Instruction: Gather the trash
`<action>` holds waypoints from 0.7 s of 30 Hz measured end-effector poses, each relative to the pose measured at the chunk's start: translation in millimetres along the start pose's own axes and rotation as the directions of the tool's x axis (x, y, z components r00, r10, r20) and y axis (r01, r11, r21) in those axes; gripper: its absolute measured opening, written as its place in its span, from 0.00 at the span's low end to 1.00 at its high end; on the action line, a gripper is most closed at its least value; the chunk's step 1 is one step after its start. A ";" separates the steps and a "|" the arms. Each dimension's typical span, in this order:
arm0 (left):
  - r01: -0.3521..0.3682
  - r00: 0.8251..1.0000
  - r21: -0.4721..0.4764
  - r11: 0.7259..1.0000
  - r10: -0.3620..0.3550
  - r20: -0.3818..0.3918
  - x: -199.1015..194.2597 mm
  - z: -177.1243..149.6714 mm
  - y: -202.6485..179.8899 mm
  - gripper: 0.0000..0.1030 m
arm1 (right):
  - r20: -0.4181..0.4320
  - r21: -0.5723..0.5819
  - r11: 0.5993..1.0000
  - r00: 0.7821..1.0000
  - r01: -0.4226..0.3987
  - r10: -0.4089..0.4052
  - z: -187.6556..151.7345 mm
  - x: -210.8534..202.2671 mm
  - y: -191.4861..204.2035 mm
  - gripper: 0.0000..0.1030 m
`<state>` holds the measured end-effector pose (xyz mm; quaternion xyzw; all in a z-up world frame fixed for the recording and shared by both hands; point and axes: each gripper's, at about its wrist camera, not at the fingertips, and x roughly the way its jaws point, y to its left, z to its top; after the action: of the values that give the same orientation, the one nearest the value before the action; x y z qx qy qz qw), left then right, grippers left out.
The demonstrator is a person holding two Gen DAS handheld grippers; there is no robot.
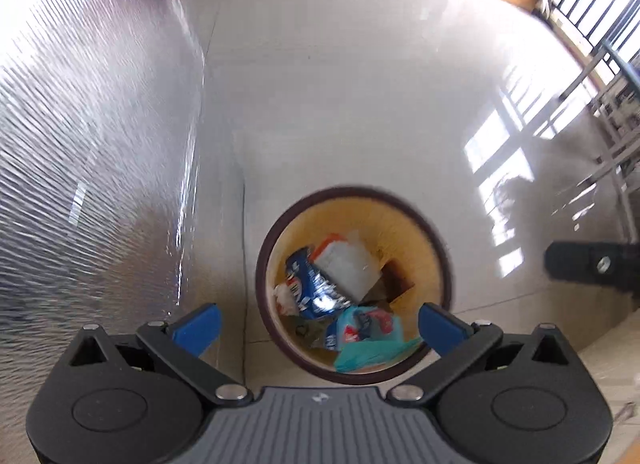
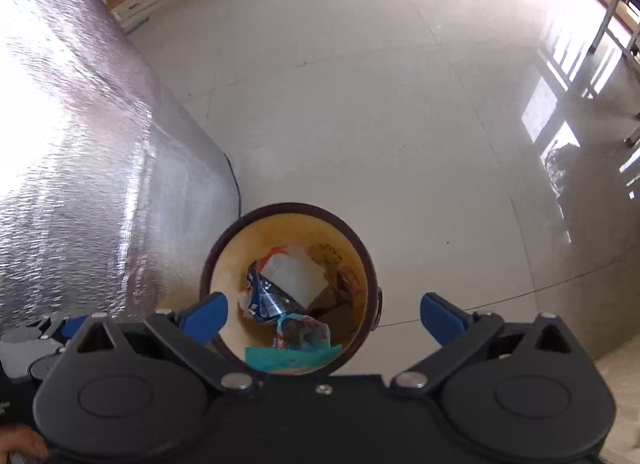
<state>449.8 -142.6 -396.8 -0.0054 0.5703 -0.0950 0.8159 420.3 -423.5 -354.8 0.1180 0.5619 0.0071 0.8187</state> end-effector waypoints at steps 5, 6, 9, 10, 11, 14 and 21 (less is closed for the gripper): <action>0.013 0.997 0.014 1.000 -0.014 0.072 -62.5 4.4 -11.8 1.00 | 0.051 -0.029 1.000 0.999 0.002 0.000 -1.2 -58.4 9.8 1.00; 0.010 0.995 0.018 1.000 -0.012 0.094 -76.4 4.6 -13.1 1.00 | 0.067 -0.032 0.999 0.998 0.003 -0.001 -2.4 -72.2 11.5 1.00; 0.025 0.988 0.012 1.000 -0.026 0.153 -121.5 2.5 -13.3 1.00 | 0.118 -0.039 0.999 0.993 0.010 -0.005 -8.0 -111.5 16.3 1.00; 0.031 0.985 0.010 0.999 -0.032 0.169 -135.7 0.8 -12.6 1.00 | 0.133 -0.040 0.999 0.991 0.011 -0.006 -10.2 -123.0 17.9 1.00; 0.033 0.982 0.012 0.999 -0.034 0.186 -150.4 -1.6 -12.2 1.00 | 0.149 -0.040 0.999 0.989 0.012 -0.006 -13.2 -135.7 19.7 1.00; 0.028 0.970 0.028 0.999 -0.034 0.239 -193.1 -11.9 -9.9 1.00 | 0.202 -0.036 0.999 0.979 0.007 0.001 -25.0 -173.5 25.1 1.00; 0.067 0.926 0.043 0.997 -0.078 0.370 -285.0 -47.3 -2.9 1.00 | 0.334 -0.041 0.999 0.942 -0.013 0.026 -64.1 -248.3 41.1 1.00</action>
<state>310.8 -94.8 -148.1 -0.0322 0.4037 -0.1309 0.9049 274.7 -407.5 -140.3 0.1074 0.4136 0.0060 0.9041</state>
